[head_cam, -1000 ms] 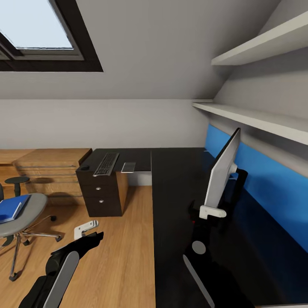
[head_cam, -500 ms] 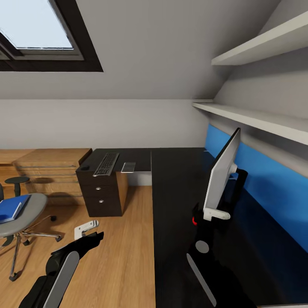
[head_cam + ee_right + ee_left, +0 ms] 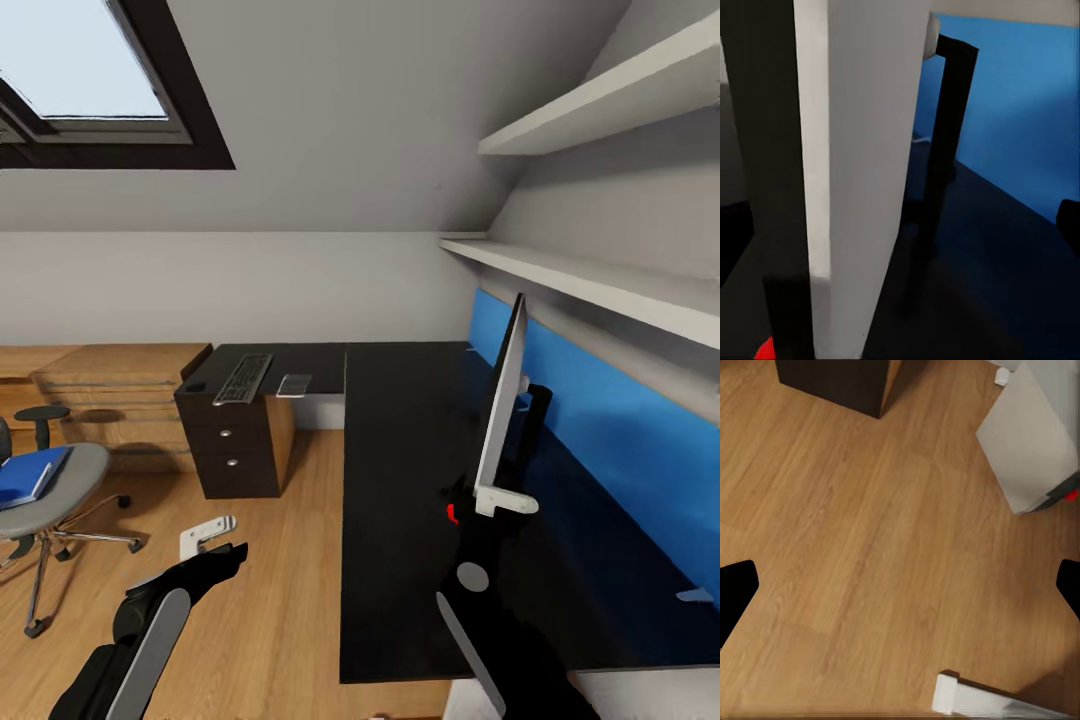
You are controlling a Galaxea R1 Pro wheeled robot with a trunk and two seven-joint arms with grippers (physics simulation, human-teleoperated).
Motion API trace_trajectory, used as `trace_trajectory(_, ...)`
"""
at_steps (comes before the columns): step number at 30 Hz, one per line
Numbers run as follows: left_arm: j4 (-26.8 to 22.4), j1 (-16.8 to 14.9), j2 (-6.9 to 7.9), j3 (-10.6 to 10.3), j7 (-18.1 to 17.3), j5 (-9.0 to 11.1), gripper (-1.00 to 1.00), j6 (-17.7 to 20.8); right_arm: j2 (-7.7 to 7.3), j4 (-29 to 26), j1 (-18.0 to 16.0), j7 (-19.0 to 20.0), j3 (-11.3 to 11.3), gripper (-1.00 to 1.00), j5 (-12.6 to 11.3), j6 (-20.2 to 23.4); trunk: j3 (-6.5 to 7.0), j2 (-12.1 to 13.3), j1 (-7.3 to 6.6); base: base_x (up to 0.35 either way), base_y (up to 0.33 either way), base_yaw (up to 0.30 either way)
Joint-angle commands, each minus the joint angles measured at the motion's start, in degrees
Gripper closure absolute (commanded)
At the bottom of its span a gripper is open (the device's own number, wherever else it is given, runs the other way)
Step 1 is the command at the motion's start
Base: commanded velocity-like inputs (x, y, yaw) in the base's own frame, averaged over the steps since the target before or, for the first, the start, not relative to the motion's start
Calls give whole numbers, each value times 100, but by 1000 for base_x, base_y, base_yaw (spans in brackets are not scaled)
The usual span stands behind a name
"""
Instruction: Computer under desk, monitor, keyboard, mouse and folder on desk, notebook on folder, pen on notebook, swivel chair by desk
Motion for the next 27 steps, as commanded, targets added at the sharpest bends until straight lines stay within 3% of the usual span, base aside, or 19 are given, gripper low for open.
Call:
trace_trajectory(1, -7, -5, 6, -19, 60, 59, -100, 8, -1, -1, -6, -38, 11, -100, -12, 57, -7, -5, -1, -164, -38, 0)
trace_trajectory(11, -7, -5, 6, -37, 68, 44, -100, 2, 2, 24, -6, -38, 11, -100, -11, 56, -7, -5, -1, -219, -47, 0)
trace_trajectory(16, -7, -5, 6, -34, 63, 48, -100, 4, 2, 27, -6, -38, 13, -100, -11, 57, -7, -5, -1, -50, -187, 0)
trace_trajectory(27, -7, -5, 7, -32, 55, 54, -100, 8, 2, 32, -6, -38, 19, -100, -10, 59, -7, -5, -1, -4, -14, 0)
